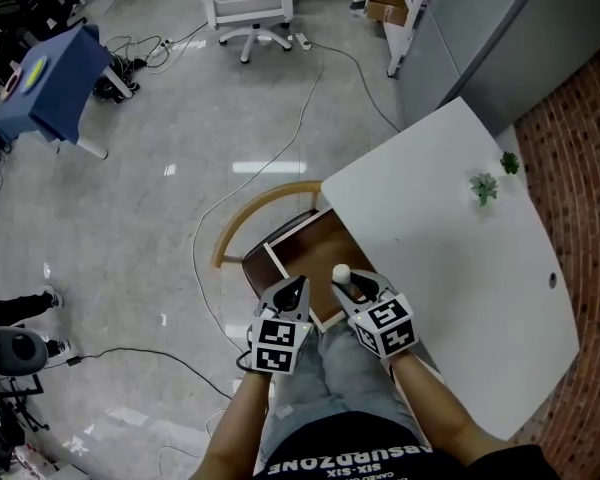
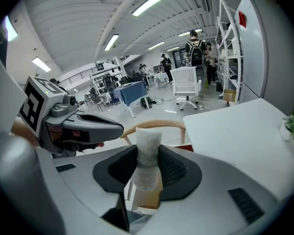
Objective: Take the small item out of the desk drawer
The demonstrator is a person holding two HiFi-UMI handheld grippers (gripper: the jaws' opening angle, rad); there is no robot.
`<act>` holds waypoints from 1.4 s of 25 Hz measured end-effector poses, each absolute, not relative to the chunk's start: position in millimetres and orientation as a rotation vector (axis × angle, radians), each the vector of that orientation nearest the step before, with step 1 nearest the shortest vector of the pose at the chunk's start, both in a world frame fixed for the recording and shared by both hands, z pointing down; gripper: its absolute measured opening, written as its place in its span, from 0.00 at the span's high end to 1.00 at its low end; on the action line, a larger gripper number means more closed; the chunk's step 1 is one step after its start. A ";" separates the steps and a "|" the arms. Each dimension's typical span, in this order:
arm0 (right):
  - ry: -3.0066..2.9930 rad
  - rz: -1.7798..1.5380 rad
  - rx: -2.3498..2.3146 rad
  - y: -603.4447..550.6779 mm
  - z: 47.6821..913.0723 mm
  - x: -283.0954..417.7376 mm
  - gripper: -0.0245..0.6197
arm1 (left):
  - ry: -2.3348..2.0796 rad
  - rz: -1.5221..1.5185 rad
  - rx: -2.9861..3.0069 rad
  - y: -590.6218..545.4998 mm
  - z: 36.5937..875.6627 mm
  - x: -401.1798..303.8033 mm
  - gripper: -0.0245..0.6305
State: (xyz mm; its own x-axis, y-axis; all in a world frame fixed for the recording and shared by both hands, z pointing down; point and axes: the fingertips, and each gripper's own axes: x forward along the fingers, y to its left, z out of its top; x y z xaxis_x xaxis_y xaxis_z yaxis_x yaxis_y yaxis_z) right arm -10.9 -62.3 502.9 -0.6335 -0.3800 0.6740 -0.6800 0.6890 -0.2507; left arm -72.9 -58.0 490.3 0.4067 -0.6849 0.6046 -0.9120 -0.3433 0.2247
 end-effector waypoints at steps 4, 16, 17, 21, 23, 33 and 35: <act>-2.322 0.651 0.831 -57.3 487.9 -11.6 0.76 | -1.348 0.548 2.150 -53.5 479.4 -73.6 0.97; -2.354 0.595 0.840 -52.4 459.1 -9.3 0.76 | -1.337 0.518 2.174 -47.5 460.6 -68.6 0.97; -2.356 0.590 0.839 -52.0 456.6 -10.2 0.76 | -1.338 0.517 2.174 -46.9 459.2 -69.5 0.97; -2.360 0.573 0.840 -52.0 448.8 -10.9 0.76 | -1.339 0.512 2.180 -46.7 453.7 -71.0 0.97; -2.360 0.570 0.844 -52.0 446.8 -9.1 0.76 | -1.341 0.511 2.184 -46.9 451.6 -70.6 0.97; -2.371 0.535 0.843 -44.5 434.6 -9.6 0.76 | -1.351 0.507 2.198 -40.2 442.1 -74.4 0.97; -2.371 0.531 0.842 -42.8 433.1 -9.7 0.76 | -1.353 0.505 2.198 -37.8 441.0 -74.8 0.97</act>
State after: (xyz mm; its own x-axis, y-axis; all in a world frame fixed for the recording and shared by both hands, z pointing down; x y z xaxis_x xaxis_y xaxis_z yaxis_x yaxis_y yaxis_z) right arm -9.7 -42.8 433.1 -0.6446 -0.4447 0.6219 -0.6675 0.7240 -0.1741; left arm -74.8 -37.8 441.0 0.4357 -0.7108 0.5522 -0.8988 -0.3768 0.2242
